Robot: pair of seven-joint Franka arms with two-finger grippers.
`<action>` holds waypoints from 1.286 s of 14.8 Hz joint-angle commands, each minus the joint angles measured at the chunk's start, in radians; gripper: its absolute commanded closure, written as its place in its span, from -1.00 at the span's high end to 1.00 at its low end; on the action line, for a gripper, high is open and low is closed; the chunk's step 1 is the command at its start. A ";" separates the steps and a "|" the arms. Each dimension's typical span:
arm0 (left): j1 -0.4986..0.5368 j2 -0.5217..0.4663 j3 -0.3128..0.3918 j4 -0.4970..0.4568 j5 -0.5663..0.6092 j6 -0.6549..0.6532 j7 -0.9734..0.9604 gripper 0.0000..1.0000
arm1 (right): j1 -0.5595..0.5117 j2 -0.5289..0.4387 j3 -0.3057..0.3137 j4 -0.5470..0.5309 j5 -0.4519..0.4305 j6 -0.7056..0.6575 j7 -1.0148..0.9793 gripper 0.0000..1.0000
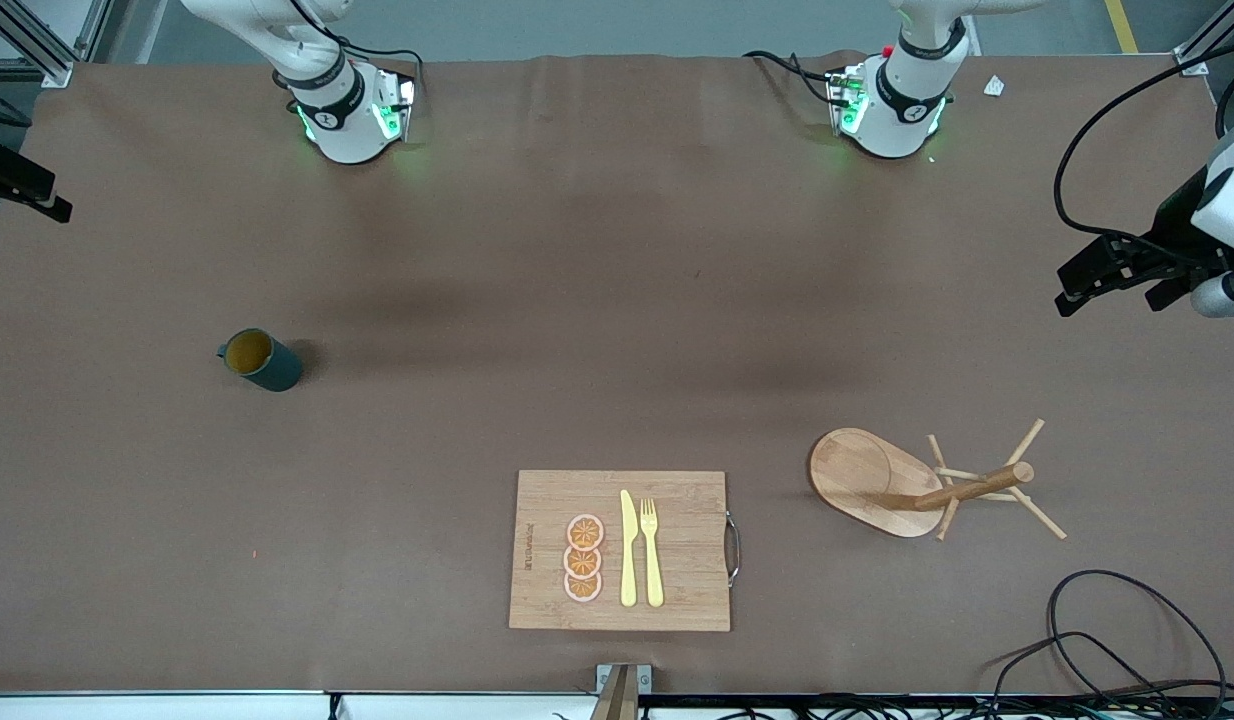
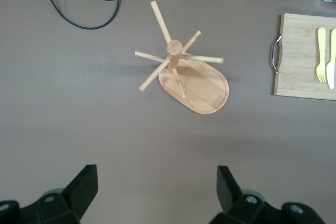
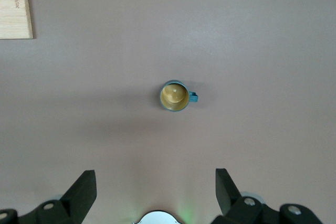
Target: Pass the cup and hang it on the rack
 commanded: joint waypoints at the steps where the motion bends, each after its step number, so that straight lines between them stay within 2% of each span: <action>1: 0.000 0.000 -0.004 0.008 0.018 -0.008 -0.005 1.00 | -0.013 -0.024 0.009 -0.020 -0.008 0.006 -0.009 1.00; 8: -0.001 0.000 -0.004 0.008 0.018 -0.008 -0.005 1.00 | -0.013 0.037 0.009 -0.012 -0.011 0.013 -0.009 1.00; 12: 0.000 0.001 -0.004 0.010 0.018 -0.008 0.003 1.00 | -0.020 0.184 0.009 -0.006 -0.013 0.050 -0.011 1.00; 15: -0.004 0.000 -0.004 0.008 0.018 -0.008 -0.005 1.00 | -0.022 0.249 0.007 0.000 -0.033 0.119 -0.014 1.00; 19: 0.002 0.000 -0.004 0.008 0.017 -0.008 0.006 1.00 | -0.051 0.289 0.007 -0.106 -0.028 0.210 -0.023 1.00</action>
